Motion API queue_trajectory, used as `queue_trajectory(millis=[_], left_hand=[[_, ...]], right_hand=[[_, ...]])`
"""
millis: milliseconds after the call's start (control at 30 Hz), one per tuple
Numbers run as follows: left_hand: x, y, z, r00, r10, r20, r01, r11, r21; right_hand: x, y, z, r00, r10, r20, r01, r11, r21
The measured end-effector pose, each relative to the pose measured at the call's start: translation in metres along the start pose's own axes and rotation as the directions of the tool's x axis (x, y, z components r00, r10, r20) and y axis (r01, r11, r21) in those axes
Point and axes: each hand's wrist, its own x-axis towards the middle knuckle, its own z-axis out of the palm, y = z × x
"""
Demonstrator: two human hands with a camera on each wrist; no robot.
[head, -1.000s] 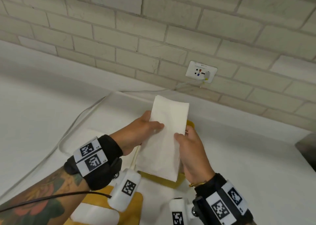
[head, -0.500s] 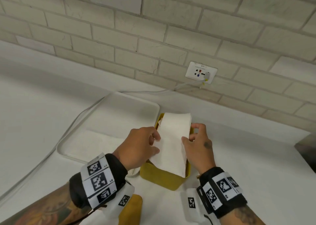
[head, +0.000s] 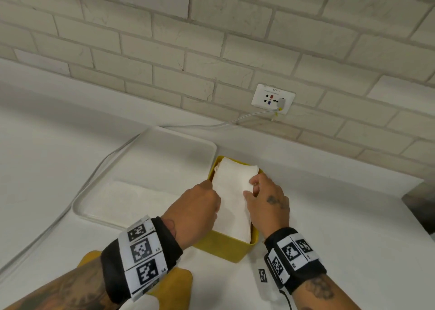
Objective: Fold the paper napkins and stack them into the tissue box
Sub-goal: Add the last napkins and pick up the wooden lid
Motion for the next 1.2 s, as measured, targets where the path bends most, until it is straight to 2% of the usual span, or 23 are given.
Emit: queue_trajectory(millis=[67, 133, 167, 233, 267, 300, 333, 500, 600, 867, 933, 1000, 1067, 1100, 1133, 1200], left_hand=[[-0.006, 0.008, -0.002, 0.994, 0.108, -0.014, -0.105, 0.982, 0.157], [-0.013, 0.012, -0.006, 0.971, 0.237, 0.023, -0.235, 0.938, 0.253], [-0.018, 0.014, -0.006, 0.948, 0.318, 0.005, -0.306, 0.907, 0.288], [-0.022, 0.018, 0.002, 0.933, 0.345, 0.106, -0.360, 0.908, 0.213], [-0.024, 0.019, 0.004, 0.934, 0.287, 0.211, -0.326, 0.928, 0.181], [-0.025, 0.018, 0.006, 0.928, 0.260, 0.267, -0.314, 0.931, 0.187], [-0.024, 0.017, 0.008, 0.926, 0.252, 0.280, -0.311, 0.931, 0.192], [-0.022, 0.016, 0.007, 0.923, 0.233, 0.308, -0.298, 0.937, 0.183], [-0.021, 0.015, 0.009, 0.920, 0.220, 0.324, -0.286, 0.942, 0.173], [-0.020, 0.012, 0.013, 0.910, 0.247, 0.333, -0.303, 0.945, 0.126], [-0.019, 0.003, 0.008, 0.915, 0.302, 0.267, -0.298, 0.953, -0.057], [-0.017, -0.015, -0.002, 0.941, 0.331, 0.074, -0.303, 0.917, -0.258], [-0.013, -0.044, -0.016, 0.949, 0.256, -0.184, -0.302, 0.908, -0.292], [-0.009, -0.061, -0.023, 0.948, 0.189, -0.257, -0.260, 0.924, -0.281], [-0.006, -0.077, -0.031, 0.956, 0.123, -0.265, -0.192, 0.948, -0.253], [0.002, -0.108, -0.041, 0.994, 0.016, -0.111, -0.029, 0.993, -0.111]], right_hand=[[0.002, 0.000, -0.003, 0.994, -0.101, -0.049, 0.094, 0.987, -0.131], [0.003, -0.002, -0.011, 0.960, -0.273, -0.055, 0.263, 0.955, -0.139], [0.002, -0.004, -0.015, 0.928, -0.373, 0.020, 0.373, 0.923, -0.089], [-0.005, -0.004, -0.016, 0.811, -0.518, 0.274, 0.530, 0.847, 0.033], [-0.009, -0.002, -0.015, 0.752, -0.536, 0.383, 0.559, 0.827, 0.059], [-0.010, 0.001, -0.014, 0.720, -0.519, 0.461, 0.563, 0.825, 0.048], [-0.009, 0.003, -0.014, 0.710, -0.488, 0.507, 0.560, 0.828, 0.013], [0.020, -0.003, -0.012, 0.751, -0.312, 0.582, 0.484, 0.859, -0.164], [0.040, -0.009, -0.007, 0.757, -0.239, 0.609, 0.452, 0.863, -0.224], [0.055, -0.011, 0.003, 0.770, -0.208, 0.604, 0.429, 0.868, -0.249], [0.051, -0.009, -0.001, 0.784, -0.222, 0.580, 0.405, 0.891, -0.207], [0.041, -0.005, -0.006, 0.819, -0.258, 0.512, 0.385, 0.910, -0.157], [0.027, 0.000, -0.008, 0.845, -0.284, 0.454, 0.360, 0.929, -0.089], [0.019, 0.003, -0.008, 0.851, -0.290, 0.438, 0.347, 0.936, -0.053], [0.011, 0.005, -0.006, 0.855, -0.296, 0.426, 0.338, 0.941, -0.026], [-0.004, 0.008, -0.004, 0.865, -0.305, 0.398, 0.330, 0.944, 0.004]])
